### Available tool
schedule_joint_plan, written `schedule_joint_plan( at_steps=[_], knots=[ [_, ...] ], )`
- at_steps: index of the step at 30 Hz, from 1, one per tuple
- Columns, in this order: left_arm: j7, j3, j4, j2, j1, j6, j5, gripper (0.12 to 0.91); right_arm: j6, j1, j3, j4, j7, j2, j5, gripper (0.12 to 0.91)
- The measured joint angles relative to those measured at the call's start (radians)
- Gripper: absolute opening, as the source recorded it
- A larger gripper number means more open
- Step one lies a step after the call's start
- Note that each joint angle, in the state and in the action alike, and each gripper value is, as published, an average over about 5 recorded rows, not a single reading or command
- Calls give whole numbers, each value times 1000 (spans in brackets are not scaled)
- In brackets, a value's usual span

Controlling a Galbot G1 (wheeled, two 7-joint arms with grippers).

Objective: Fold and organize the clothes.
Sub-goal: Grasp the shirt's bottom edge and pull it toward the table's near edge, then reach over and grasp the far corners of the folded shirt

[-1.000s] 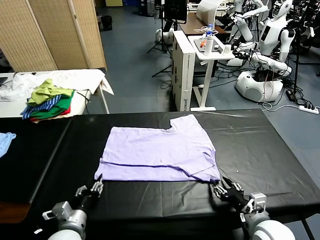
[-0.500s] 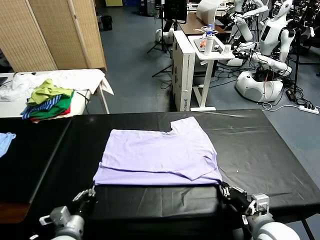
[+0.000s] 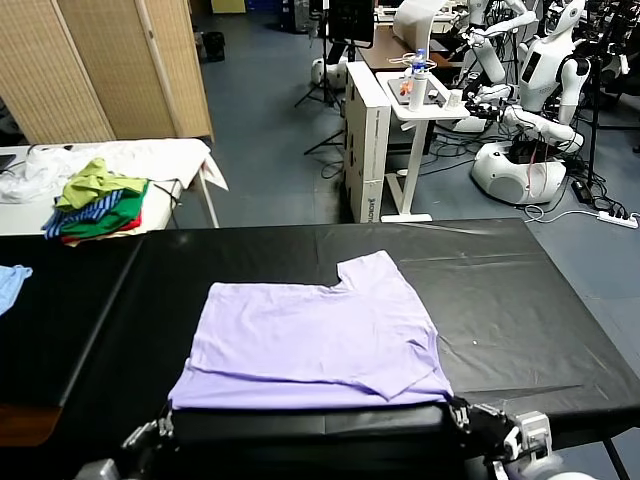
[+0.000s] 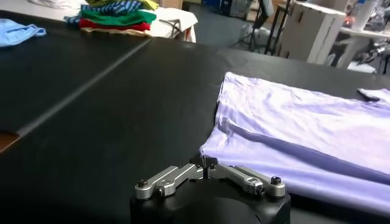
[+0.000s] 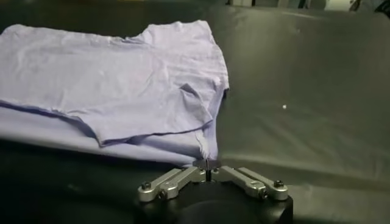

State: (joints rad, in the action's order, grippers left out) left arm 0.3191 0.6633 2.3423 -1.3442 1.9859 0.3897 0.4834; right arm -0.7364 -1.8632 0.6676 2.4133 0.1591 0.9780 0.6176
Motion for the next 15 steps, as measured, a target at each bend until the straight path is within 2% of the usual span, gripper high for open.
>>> schedule_joint_plan(
  at_steps=[3,5,8,11,15],
  knots=[
    [22,1,30,-7,6,61,-10,493,0,-15,17,26,5,-6,28,834],
    [45,1,51,-10,6,96,-2,626,0,-17,30,42,6,-12,50,887],
    [73,5,83,-10,-2,134,26,801,0,-1,56,56,6,-22,97,904],
    [75,19,110,3,-23,134,80,890,0,46,71,49,2,-38,140,907],
    [47,34,110,42,-85,97,184,905,2,159,48,-1,4,-62,165,907]
  ],
)
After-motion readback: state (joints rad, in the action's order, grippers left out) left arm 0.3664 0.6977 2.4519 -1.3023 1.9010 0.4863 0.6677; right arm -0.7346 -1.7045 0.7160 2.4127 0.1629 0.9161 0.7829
